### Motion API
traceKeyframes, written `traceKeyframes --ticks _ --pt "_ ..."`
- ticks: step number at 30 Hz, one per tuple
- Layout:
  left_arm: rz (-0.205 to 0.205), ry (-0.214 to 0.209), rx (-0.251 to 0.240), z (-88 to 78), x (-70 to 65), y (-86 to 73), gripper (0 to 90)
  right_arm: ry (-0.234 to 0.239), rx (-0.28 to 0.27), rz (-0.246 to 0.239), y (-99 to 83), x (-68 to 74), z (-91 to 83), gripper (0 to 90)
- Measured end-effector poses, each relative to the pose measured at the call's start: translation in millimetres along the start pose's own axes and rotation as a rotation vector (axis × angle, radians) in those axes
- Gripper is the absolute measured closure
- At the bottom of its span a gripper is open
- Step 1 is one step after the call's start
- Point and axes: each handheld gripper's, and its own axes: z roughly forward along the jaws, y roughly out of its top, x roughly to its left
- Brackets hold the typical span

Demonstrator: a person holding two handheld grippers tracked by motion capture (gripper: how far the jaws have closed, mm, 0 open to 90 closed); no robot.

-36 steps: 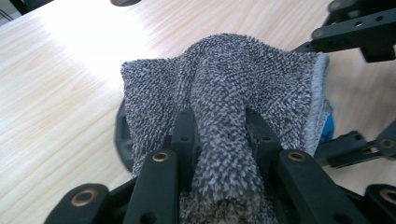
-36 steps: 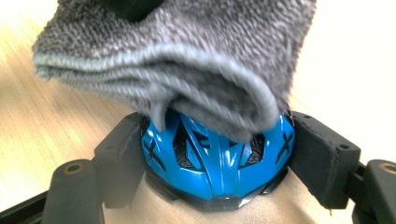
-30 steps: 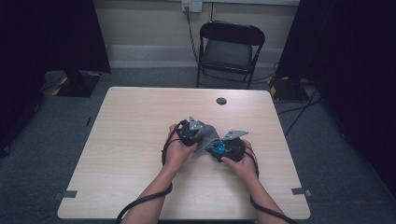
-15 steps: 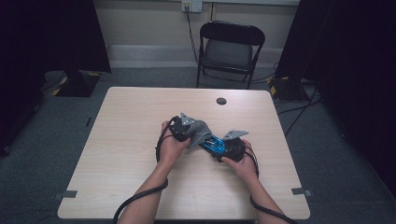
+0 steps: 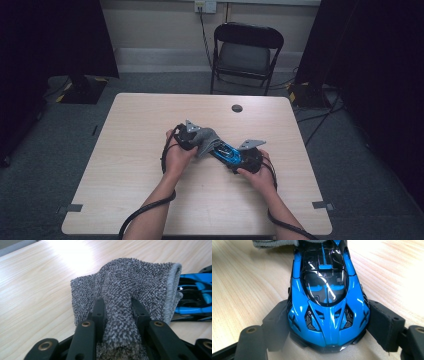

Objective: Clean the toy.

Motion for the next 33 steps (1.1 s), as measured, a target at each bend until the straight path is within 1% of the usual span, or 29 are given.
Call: traceKeyframes --ticks 2,5,10,11,14,16,18,19,20,21,22,23,24,26,27,28,30,31,32,33 --pt "0.002 0.009 0.009 -0.5 2.4 -1.9 70.0 0.0 0.0 0.0 0.0 0.0 0.0 24.9" --pt "-0.02 0.01 0.006 -2.1 6.7 -6.4 70.0 0.0 0.0 0.0 0.0 0.0 0.0 24.9" --pt "-0.031 0.016 0.008 -4.5 12.2 -13.7 70.0 0.0 0.0 0.0 0.0 0.0 0.0 24.9" --pt "-0.046 0.017 0.011 -7.1 13.9 -17.6 70.0 0.0 0.0 0.001 0.0 0.0 0.0 24.9" --pt "-0.039 0.025 0.017 -9.6 17.2 -20.3 70.0 0.0 0.0 0.0 0.0 0.1 0.0 24.9" --pt "-0.057 0.034 0.018 -14.1 22.7 -26.4 70.0 0.0 0.0 0.0 0.0 0.0 0.0 24.9" --pt "-0.052 0.039 0.022 -15.9 24.6 -28.0 70.0 0.0 0.0 0.001 0.0 0.0 0.0 24.9" --pt "-0.064 0.043 0.018 -19.8 27.0 -30.6 70.0 -0.002 0.0 0.002 0.0 0.2 0.0 24.9" --pt "-0.064 0.043 0.018 -19.8 27.0 -30.6 70.0 -0.002 0.0 0.002 0.0 0.2 0.0 24.9" --pt "-0.065 0.041 0.019 -23.4 28.4 -31.9 70.0 -0.002 0.0 0.002 -0.1 0.2 0.0 24.9" --pt "-0.067 0.043 0.012 -26.0 28.8 -32.6 70.0 -0.002 0.0 0.002 0.0 0.2 0.0 24.9" --pt "-0.063 0.041 0.004 -32.9 30.0 -32.2 70.1 -0.002 0.0 0.002 -0.1 0.2 -0.1 24.9" --pt "-0.063 0.041 0.004 -32.9 30.0 -32.2 70.1 -0.002 0.0 0.002 -0.1 0.2 -0.1 24.9" --pt "-0.065 0.041 -0.018 -40.2 30.3 -30.4 70.1 -0.002 0.0 0.002 0.0 0.2 0.0 24.9" --pt "-0.073 0.033 -0.043 -47.4 29.9 -28.5 70.1 -0.002 0.0 0.002 -0.1 0.2 -0.1 24.9" --pt "-0.073 0.033 -0.043 -47.4 29.9 -28.5 70.1 -0.001 0.0 0.002 0.0 0.1 0.0 24.9" --pt "-0.063 0.031 -0.056 -53.8 28.2 -26.7 70.1 -0.002 0.0 0.002 -0.1 0.2 0.0 24.9" --pt "-0.063 0.023 -0.072 -58.2 25.1 -25.4 70.1 -0.002 0.0 0.002 0.0 0.2 -0.1 24.9" --pt "-0.055 0.012 -0.075 -61.5 22.9 -24.3 70.1 -0.001 0.0 0.002 0.0 0.1 0.0 24.9" --pt "-0.063 -0.002 -0.088 -63.5 21.0 -23.6 70.1 -0.002 0.0 0.002 0.0 0.1 0.0 24.9"
